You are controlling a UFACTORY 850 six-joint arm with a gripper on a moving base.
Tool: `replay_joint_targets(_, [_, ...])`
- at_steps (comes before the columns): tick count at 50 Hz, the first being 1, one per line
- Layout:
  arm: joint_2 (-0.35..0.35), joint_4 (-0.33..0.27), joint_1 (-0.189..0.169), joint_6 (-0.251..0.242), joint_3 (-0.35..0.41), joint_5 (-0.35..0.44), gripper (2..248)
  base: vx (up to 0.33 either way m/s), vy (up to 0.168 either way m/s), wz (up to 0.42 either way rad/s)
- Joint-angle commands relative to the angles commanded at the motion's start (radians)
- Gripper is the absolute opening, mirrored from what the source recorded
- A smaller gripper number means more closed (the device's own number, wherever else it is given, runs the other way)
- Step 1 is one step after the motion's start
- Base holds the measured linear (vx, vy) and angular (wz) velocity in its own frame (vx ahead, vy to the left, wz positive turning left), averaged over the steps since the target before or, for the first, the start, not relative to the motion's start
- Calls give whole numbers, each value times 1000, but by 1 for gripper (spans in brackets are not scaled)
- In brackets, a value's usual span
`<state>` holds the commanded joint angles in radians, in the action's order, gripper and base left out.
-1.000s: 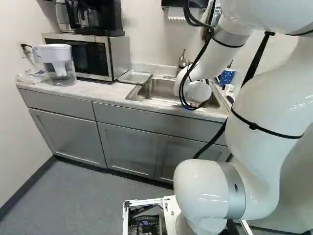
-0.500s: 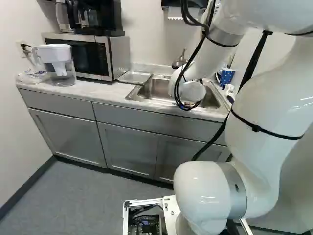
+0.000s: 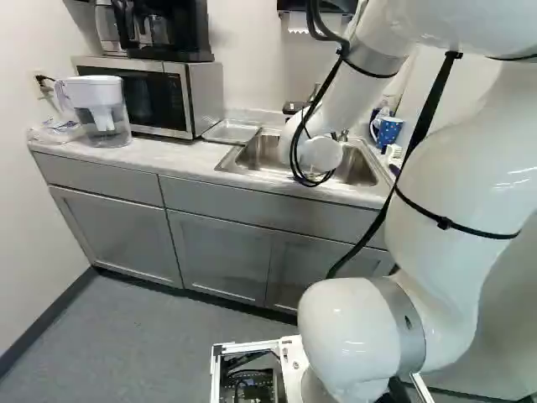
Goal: Rinse the cup and place it in the tray
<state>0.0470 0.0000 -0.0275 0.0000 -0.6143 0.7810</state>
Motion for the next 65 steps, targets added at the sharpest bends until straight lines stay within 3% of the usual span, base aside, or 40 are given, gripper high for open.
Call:
replay_joint_targets(26, [-48,0,81,11,-12,0,125,0,0,0])
replay_joint_targets(52, [-24,0,161,263,-39,0,125,0,0,0])
replay_joint_targets(65, [-14,0,167,400,-49,-9,125,0,0,0])
